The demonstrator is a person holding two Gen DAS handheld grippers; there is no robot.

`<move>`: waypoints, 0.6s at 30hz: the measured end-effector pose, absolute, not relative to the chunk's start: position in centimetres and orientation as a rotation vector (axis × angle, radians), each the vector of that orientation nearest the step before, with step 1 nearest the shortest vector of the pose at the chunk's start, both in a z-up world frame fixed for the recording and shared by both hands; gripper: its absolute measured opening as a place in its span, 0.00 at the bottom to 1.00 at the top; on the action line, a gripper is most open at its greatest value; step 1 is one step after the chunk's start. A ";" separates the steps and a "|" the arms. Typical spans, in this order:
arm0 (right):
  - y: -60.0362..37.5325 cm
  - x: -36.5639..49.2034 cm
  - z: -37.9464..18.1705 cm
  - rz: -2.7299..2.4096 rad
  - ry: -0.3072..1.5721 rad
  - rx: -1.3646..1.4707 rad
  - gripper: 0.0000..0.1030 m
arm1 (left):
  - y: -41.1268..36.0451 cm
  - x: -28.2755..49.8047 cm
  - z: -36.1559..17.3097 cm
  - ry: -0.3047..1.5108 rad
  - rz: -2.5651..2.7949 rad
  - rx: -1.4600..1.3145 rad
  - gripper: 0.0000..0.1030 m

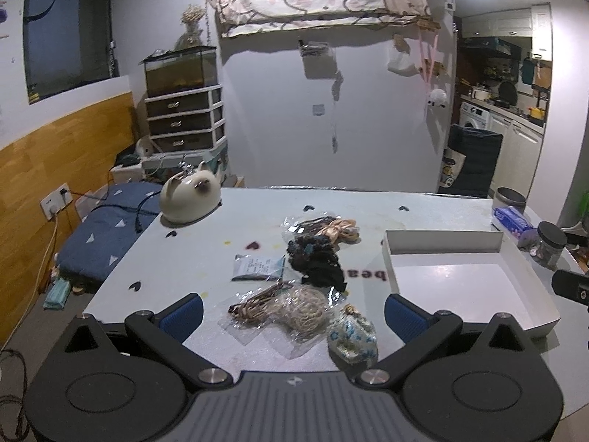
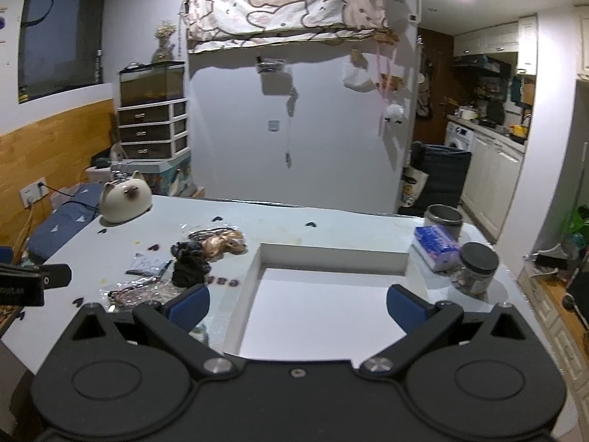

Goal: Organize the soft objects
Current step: 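Close the right tool on the blue floral pouch while the left tool approaches the white cord bag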

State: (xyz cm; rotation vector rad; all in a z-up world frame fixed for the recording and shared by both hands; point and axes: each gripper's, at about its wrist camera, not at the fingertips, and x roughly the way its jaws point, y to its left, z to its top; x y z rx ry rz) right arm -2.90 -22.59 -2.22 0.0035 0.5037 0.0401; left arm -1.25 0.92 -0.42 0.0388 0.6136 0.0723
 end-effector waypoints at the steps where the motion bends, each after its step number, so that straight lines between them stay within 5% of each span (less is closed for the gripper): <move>1: -22.4 -2.8 -2.3 0.051 0.509 0.008 1.00 | 1.1 -1.3 -0.6 0.622 0.078 0.033 1.00; 18: -17.4 3.1 -3.1 0.104 0.574 0.061 1.00 | 6.8 4.4 -1.2 0.620 -0.018 0.011 1.00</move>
